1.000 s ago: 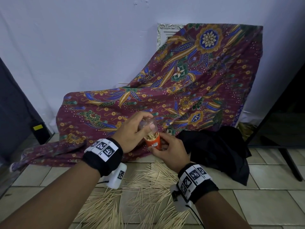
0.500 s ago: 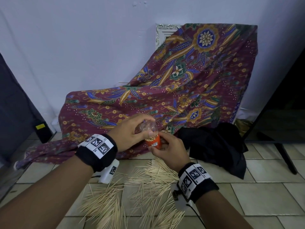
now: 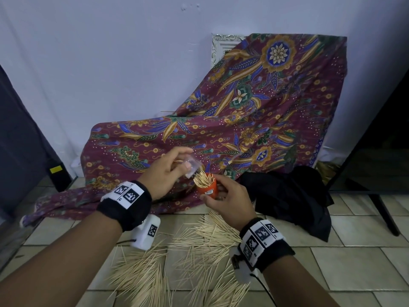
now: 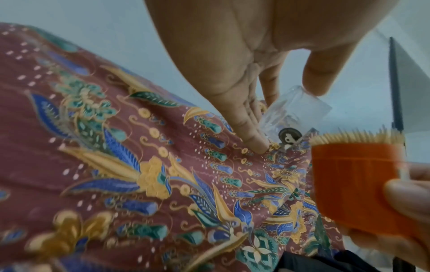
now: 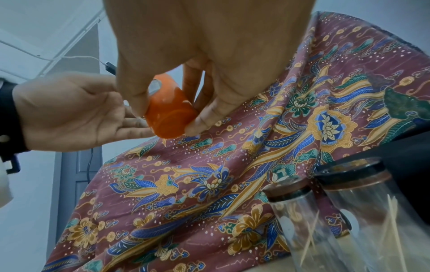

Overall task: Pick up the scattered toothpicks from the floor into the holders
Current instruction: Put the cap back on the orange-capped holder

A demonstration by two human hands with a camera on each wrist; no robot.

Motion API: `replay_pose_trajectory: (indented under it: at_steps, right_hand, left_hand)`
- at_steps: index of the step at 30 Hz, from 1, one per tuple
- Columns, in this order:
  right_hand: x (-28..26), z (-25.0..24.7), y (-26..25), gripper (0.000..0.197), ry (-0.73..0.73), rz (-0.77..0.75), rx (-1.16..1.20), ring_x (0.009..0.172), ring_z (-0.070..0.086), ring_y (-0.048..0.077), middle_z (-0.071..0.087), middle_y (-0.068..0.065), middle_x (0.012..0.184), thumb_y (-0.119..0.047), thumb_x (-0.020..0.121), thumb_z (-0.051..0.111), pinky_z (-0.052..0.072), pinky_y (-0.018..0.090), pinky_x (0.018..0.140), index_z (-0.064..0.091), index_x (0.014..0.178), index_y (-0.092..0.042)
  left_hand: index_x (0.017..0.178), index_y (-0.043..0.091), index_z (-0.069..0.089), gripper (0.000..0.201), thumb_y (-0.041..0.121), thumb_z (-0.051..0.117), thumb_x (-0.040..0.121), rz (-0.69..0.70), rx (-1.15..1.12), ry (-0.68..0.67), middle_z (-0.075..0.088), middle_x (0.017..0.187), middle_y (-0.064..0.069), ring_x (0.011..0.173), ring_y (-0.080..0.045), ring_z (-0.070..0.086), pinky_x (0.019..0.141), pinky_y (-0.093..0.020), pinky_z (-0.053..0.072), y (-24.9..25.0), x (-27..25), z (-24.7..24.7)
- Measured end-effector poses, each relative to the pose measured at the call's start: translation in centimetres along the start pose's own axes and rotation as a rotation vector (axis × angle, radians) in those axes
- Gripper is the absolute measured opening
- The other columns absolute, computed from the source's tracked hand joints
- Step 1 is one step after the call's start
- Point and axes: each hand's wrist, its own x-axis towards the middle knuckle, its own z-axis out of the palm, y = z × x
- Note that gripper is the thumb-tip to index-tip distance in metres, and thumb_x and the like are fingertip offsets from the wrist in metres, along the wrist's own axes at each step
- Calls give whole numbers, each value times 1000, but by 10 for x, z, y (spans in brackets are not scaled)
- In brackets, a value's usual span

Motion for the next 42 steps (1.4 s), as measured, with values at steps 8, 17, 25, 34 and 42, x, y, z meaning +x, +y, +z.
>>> replay_pose_trajectory:
  at_steps: [8, 17, 25, 34, 42]
  right_hand:
    - [4, 2, 0, 49, -9, -1, -3, 92, 66, -1, 68, -5, 106, -23, 79, 81, 53, 15, 83, 63, 125, -21]
    - [4, 3, -1, 48, -37, -25, -73, 92, 61, -3, 64, -8, 104, -27, 78, 81, 51, 13, 81, 64, 123, -23]
    - [5, 2, 1, 47, -40, -32, -83, 90, 61, -3, 64, -9, 101, -28, 78, 81, 51, 12, 80, 65, 121, -23]
    - [6, 5, 4, 49, -34, -17, -36, 92, 65, 3, 66, -6, 106, -26, 77, 81, 56, 23, 83, 65, 123, -22]
    - [4, 7, 4, 42, -35, 0, -30, 87, 67, 5, 68, -8, 99, -28, 77, 80, 58, 28, 81, 68, 117, -23]
  left_hand:
    - [126, 39, 51, 38, 52, 51, 90, -73, -154, 32, 56, 120, 9, 112, -13, 60, 98, -44, 50, -6, -4, 14]
    - [128, 35, 50, 35, 46, 49, 95, 29, 26, -69, 60, 121, 13, 105, -3, 61, 86, -32, 54, 5, -1, 11]
    - [127, 42, 46, 41, 58, 45, 90, 97, 107, -83, 58, 125, 12, 108, -6, 60, 87, -39, 55, 5, 1, 10]
    - [130, 29, 51, 43, 48, 43, 93, 86, 86, -11, 52, 118, 28, 112, 17, 48, 85, -6, 37, 5, -4, 8]
    - [125, 30, 51, 46, 56, 55, 86, 177, 154, 46, 55, 119, 13, 107, -1, 55, 88, -26, 48, 1, -13, 21]
